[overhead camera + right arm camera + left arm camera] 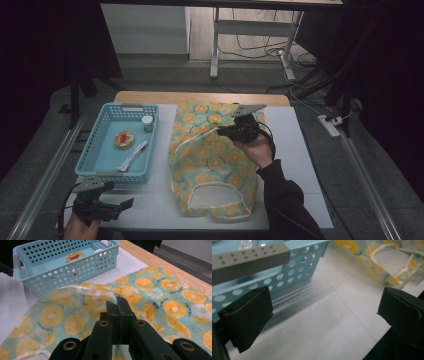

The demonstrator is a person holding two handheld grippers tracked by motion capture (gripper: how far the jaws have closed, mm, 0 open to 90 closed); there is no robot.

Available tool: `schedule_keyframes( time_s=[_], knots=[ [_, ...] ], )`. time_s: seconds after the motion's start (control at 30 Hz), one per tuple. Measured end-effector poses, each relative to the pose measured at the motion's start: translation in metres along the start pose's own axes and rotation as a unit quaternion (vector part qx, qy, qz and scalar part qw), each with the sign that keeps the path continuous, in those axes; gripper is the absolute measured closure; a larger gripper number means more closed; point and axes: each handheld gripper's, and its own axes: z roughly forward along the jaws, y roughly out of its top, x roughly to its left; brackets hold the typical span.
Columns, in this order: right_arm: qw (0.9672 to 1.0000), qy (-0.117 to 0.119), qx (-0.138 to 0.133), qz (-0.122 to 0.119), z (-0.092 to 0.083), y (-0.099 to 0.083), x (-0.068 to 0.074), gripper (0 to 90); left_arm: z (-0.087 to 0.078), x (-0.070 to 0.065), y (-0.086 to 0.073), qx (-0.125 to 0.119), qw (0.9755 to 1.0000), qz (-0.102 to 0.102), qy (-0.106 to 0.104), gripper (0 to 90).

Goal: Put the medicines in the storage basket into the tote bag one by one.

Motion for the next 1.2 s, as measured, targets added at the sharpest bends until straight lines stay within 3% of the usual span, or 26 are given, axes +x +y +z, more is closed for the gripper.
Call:
schedule_keyframes(
  time_s=[0.3, 0.57, 0.67, 0.77, 0.93, 1.2],
  knots=[
    [1.0000, 0.005, 0.000, 0.000, 0.000, -0.001, 0.000, 90.0, -0.005, 0.006, 0.003, -0.017, 0.9998, -0.003, -0.010, 0.0],
    [1.0000, 0.006, -0.001, 0.005, -0.002, -0.001, -0.002, 90.0, -0.012, 0.004, 0.010, -0.033, 0.9993, 0.017, 0.008, 0.0],
    [1.0000, 0.006, -0.002, 0.004, -0.002, -0.001, -0.002, 90.0, -0.014, 0.005, 0.013, -0.041, 0.9991, 0.011, 0.006, 0.0],
    [1.0000, 0.005, -0.001, 0.004, -0.002, -0.002, -0.003, 90.0, -0.014, 0.007, 0.015, -0.039, 0.9992, 0.002, 0.001, 0.5],
    [1.0000, 0.005, 0.000, 0.005, -0.001, -0.002, -0.003, 90.0, -0.015, 0.008, 0.019, -0.035, 0.9992, 0.013, 0.012, 0.0],
    [1.0000, 0.004, -0.001, 0.005, -0.001, -0.002, -0.003, 90.0, -0.015, 0.013, 0.032, -0.039, 0.9990, 0.011, 0.019, 0.0]
  ],
)
